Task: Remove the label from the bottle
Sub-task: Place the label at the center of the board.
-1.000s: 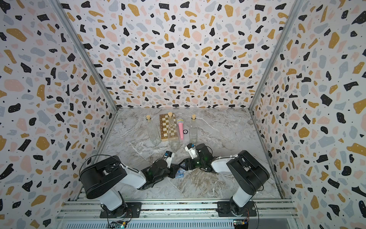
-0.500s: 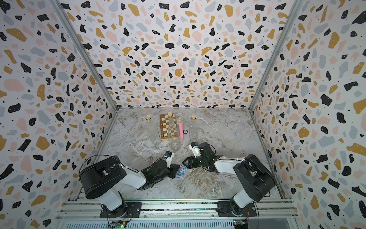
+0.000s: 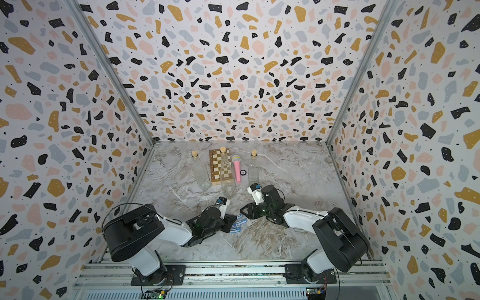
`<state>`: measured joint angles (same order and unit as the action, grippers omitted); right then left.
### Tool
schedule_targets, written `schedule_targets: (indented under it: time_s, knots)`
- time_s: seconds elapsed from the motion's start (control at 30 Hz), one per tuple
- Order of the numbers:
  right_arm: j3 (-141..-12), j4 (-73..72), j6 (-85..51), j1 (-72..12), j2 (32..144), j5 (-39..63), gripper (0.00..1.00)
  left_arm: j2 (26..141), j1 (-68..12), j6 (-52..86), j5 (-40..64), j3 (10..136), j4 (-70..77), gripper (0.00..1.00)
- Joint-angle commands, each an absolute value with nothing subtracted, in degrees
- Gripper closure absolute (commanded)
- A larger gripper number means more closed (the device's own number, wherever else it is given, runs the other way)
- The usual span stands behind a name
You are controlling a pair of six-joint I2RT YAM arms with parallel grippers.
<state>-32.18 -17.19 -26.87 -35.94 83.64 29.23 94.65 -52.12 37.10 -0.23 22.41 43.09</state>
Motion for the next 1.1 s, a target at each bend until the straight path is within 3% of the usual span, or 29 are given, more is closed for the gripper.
schedule_targets:
  time_s: [0.0,0.37,1.07]
  knots:
    - [-31.4,-17.4,-26.2,-35.8,82.2,30.4,0.56,93.6,-51.8,36.7,0.4,22.9,39.5,0.84]
    - [-30.9,-19.0,-25.8,-36.9,81.5,31.5,0.68,87.9,-51.8,36.1,-1.1,22.5,34.9,0.83]
    - [-34.4,-19.0,-26.0,-41.5,87.8,29.2,0.84,92.3,-51.7,37.2,0.4,22.6,37.2,0.83]
